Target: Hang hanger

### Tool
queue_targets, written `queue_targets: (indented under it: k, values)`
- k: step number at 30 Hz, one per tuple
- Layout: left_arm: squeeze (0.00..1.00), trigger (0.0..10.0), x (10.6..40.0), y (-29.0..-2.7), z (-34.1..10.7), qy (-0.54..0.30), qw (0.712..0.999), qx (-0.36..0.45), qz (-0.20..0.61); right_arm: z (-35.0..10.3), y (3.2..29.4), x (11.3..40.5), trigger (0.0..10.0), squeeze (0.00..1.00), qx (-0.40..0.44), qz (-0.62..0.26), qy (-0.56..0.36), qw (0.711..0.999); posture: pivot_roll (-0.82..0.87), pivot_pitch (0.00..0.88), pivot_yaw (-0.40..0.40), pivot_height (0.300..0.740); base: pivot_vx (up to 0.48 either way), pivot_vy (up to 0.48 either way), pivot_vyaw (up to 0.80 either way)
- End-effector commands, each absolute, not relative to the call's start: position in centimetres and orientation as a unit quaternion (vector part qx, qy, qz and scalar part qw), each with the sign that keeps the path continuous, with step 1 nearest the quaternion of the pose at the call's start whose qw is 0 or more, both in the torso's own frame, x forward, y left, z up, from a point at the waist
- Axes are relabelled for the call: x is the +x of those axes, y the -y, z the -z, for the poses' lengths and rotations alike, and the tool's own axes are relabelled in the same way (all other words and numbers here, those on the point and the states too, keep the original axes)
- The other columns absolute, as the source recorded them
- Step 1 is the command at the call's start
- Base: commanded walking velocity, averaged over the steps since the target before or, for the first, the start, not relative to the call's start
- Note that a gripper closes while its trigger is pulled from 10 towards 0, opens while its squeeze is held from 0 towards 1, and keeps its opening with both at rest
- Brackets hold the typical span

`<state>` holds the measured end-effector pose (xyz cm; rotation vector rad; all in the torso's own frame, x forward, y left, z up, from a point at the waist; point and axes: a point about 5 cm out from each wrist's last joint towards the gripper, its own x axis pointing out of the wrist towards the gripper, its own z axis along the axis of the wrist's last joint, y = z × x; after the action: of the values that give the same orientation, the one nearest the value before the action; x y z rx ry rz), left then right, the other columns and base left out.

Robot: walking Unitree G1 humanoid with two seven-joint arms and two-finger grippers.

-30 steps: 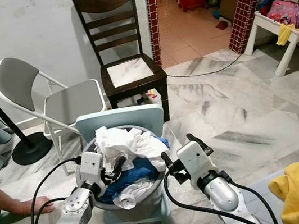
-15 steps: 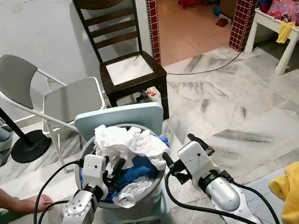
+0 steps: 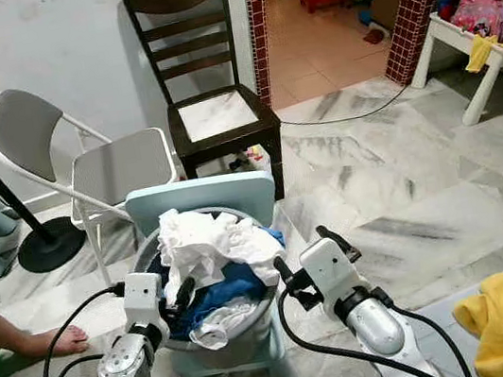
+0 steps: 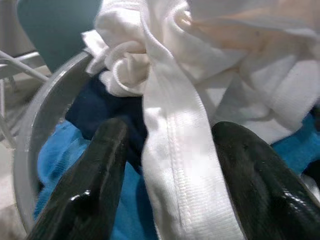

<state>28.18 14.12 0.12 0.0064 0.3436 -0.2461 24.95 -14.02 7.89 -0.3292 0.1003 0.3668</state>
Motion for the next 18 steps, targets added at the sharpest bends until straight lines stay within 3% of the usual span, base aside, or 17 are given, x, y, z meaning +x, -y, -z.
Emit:
queue_targets:
  k: [1,18]
  values:
    - [0.0,0.0,28.18,-14.16,0.0,-0.176,0.976,0.001,0.127,-8.07,14.06,24.91,10.0,0.0,-0.165,-0.183,-0.049,0.968,-0.17,0.06,0.016,0.74,0.0,0.0,0.0]
    - [0.0,0.0,28.57,-13.79,-0.61,-0.159,0.976,-0.002,0.149,-8.03,13.83,24.92,10.0,0.0,-0.165,-0.182,-0.048,0.968,-0.16,0.054,0.02,0.74,0.0,0.0,0.0]
